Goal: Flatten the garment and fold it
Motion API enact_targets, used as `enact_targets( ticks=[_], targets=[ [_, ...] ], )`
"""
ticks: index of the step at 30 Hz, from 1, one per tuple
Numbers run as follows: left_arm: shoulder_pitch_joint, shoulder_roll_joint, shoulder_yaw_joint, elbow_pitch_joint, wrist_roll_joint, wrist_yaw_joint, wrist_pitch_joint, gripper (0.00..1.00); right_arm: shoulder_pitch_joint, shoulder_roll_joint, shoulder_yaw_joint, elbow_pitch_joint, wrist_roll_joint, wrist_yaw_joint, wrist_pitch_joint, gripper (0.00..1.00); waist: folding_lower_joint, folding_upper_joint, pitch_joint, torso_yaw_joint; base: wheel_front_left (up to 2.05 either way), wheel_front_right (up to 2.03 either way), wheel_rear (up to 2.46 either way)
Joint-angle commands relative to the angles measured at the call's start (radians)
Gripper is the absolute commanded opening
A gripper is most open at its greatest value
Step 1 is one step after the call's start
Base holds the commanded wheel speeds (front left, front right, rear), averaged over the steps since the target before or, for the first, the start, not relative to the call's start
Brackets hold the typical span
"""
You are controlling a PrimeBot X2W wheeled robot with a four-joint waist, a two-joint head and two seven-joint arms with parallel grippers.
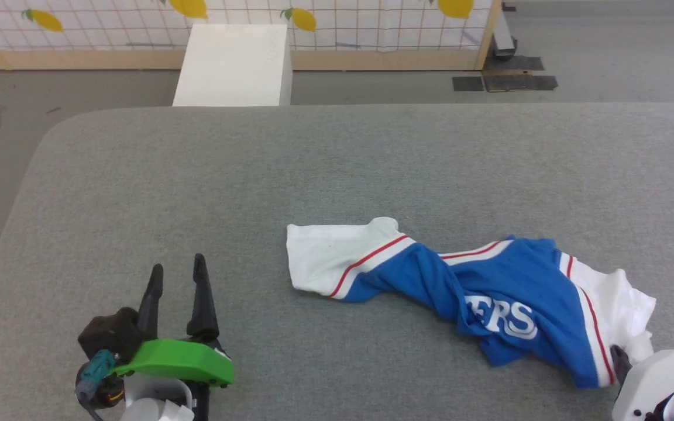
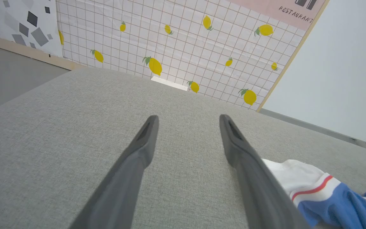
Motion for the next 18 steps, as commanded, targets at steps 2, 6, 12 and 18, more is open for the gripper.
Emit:
enact_targets(
  ticks=[2,6,12,18],
  targets=[
    [-0.023,-0.002,-0.015,0.020,0.015,-0.008,-0.004,1.00,0.014,0.001,-0.003,0.001,0.013,-0.002,-0.085,1.00,0.0000,0.0055,-0.007,-0.016,0.00,0.00,0.00],
    [-0.081,-0.002,-0.048,0.076,0.025,-0.015,0.003,1.00,0.019,0.001,0.012,-0.040,-0.013,-0.002,-0.304,1.00,0.0000,0.0055,-0.009,-0.032,0.00,0.00,0.00],
    [-0.222,0.012,-0.096,0.182,0.054,-0.009,0.133,1.00,0.027,0.002,0.052,-0.100,-0.081,-0.002,-0.558,1.00,0.0000,0.0055,0.003,-0.076,0.00,0.00,0.00],
    [-0.367,0.032,-0.134,0.299,0.073,0.008,0.352,1.00,0.001,0.002,0.130,-0.111,-0.102,-0.002,-0.625,1.00,0.0000,0.0055,0.035,-0.133,0.00,0.00,0.00]
  ],
)
